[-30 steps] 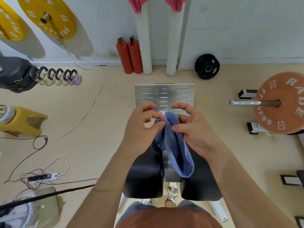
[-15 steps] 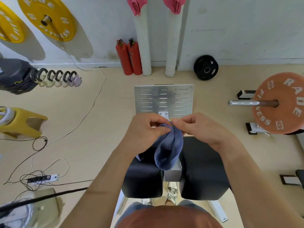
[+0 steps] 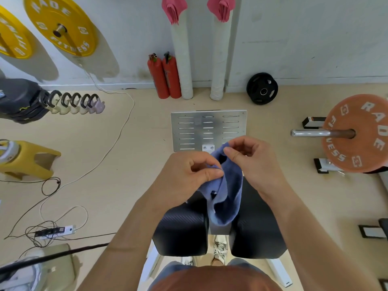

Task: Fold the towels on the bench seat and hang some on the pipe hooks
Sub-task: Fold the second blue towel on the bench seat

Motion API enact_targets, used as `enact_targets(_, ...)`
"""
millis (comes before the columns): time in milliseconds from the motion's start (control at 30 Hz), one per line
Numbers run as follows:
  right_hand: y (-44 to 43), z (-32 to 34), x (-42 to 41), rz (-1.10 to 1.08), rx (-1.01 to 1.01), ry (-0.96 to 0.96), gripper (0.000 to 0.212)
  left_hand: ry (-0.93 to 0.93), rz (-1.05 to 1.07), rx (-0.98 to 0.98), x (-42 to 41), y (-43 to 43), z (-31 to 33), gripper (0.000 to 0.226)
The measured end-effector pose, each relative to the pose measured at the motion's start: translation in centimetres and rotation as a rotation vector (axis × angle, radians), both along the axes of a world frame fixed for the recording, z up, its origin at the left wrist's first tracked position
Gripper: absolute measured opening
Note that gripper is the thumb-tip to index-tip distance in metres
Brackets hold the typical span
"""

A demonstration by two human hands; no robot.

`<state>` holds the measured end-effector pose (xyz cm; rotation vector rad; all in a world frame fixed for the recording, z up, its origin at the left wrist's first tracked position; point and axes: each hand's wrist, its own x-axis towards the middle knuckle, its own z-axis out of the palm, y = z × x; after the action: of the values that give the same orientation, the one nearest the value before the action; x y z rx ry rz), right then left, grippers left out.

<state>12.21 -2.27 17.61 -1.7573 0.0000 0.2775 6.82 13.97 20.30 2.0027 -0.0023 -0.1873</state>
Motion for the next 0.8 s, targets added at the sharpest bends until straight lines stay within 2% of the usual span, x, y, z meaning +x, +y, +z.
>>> enact_targets(133, 0.2, 1.2, -1.1, 0.062, 0.108, 0.02, 0.006, -0.115, -0.019, 0.066, 0.4, -0.1, 1.3, 0.022)
enact_targets(233, 0.4, 1.6, -1.6, 0.047, 0.181, 0.053, 0.009, -0.128, 0.02, 0.054, 0.6, -0.3, 1.5, 0.027)
enact_targets(400, 0.7, 2.7, -2.4, 0.067, 0.188, 0.008, 0.02, -0.13, 0.257, -0.095, 0.5, -0.4, 1.4, 0.023)
enact_targets(633, 0.9, 3.7, -2.4, 0.113, 0.125, -0.084, 0.019, -0.229, 0.243, -0.049, 0.3, 0.0, 2.1, 0.023)
enact_targets(800, 0.8, 4.6, -2.4, 0.199, 0.092, -0.167, 0.031, -0.252, 0.279, -0.071, 0.4, 0.0, 2.4, 0.025)
